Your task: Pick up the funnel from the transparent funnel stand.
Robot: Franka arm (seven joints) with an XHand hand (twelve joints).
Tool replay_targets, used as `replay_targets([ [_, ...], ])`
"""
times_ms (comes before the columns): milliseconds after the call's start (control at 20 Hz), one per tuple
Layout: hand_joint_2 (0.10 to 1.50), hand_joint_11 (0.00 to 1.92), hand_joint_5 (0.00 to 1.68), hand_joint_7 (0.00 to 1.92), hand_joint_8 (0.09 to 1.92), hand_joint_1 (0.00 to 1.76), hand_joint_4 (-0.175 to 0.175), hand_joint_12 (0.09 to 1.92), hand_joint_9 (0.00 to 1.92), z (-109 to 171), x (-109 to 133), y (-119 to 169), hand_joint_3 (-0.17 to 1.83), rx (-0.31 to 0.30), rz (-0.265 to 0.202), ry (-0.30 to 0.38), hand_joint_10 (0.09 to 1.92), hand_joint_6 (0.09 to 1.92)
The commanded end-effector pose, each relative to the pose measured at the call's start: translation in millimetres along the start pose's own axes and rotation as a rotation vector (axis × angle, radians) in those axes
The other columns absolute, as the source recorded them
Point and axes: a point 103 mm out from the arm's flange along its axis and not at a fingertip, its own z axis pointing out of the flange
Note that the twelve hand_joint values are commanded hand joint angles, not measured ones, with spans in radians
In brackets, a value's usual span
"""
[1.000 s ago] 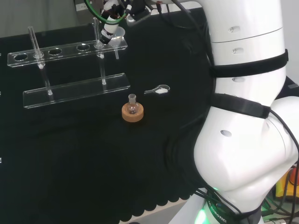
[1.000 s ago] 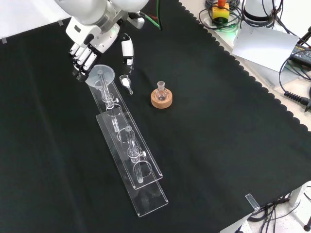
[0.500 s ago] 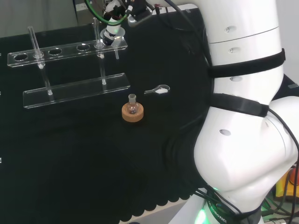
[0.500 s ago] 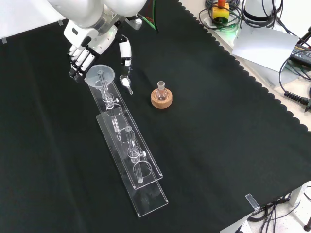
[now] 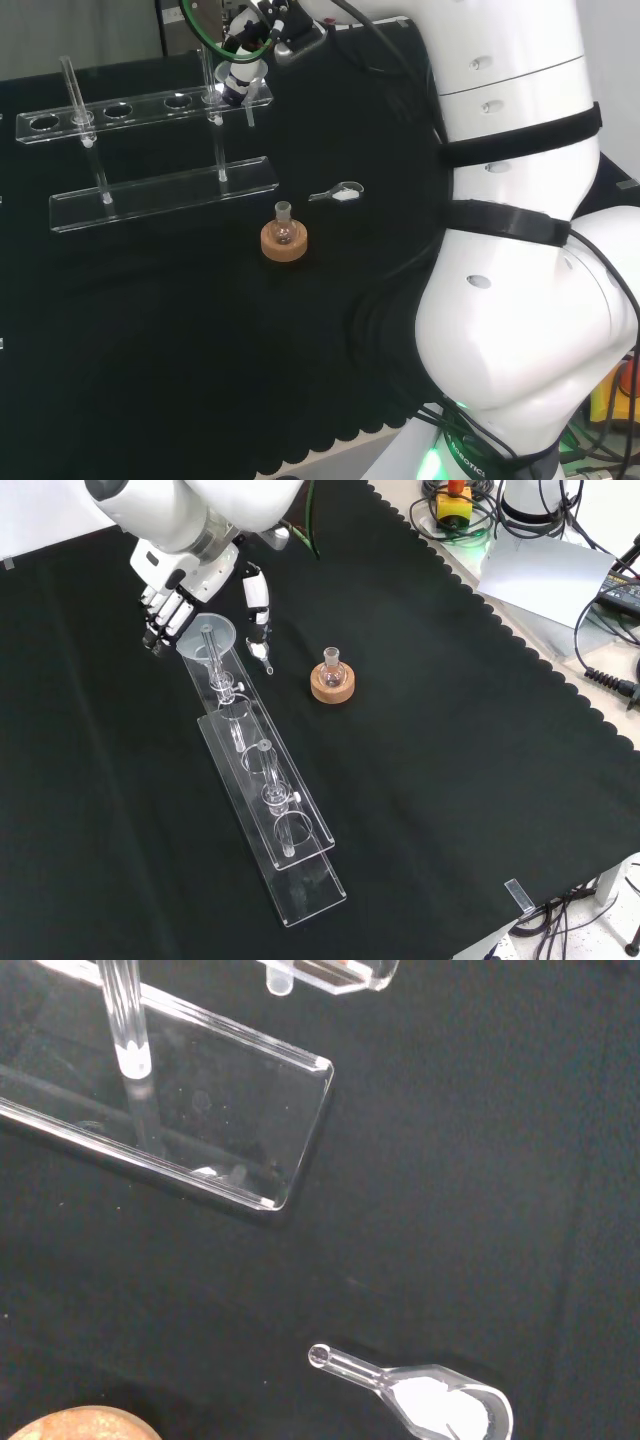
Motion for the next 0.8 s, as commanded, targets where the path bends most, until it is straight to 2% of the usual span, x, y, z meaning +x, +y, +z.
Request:
replay_targets([
  [50,0.70,0.01,0.00,0.00,0.09,0.49,0.008,1.51,0.00,0.8,-1.7,2.9,0.29,0.003,-0.001,-0.006,0.75,0.09],
  [500,0.70,0.03,0.00,0.00,0.09,0.53,0.007,1.51,0.00,0.1,-5.6,8.7,0.29,-0.005,0.003,-0.035,0.76,0.09],
  [800,0.70,0.10,0.00,0.00,0.25,0.62,0.001,1.47,0.06,-0.4,-7.2,10.7,0.31,-0.012,0.009,-0.058,0.80,0.09],
])
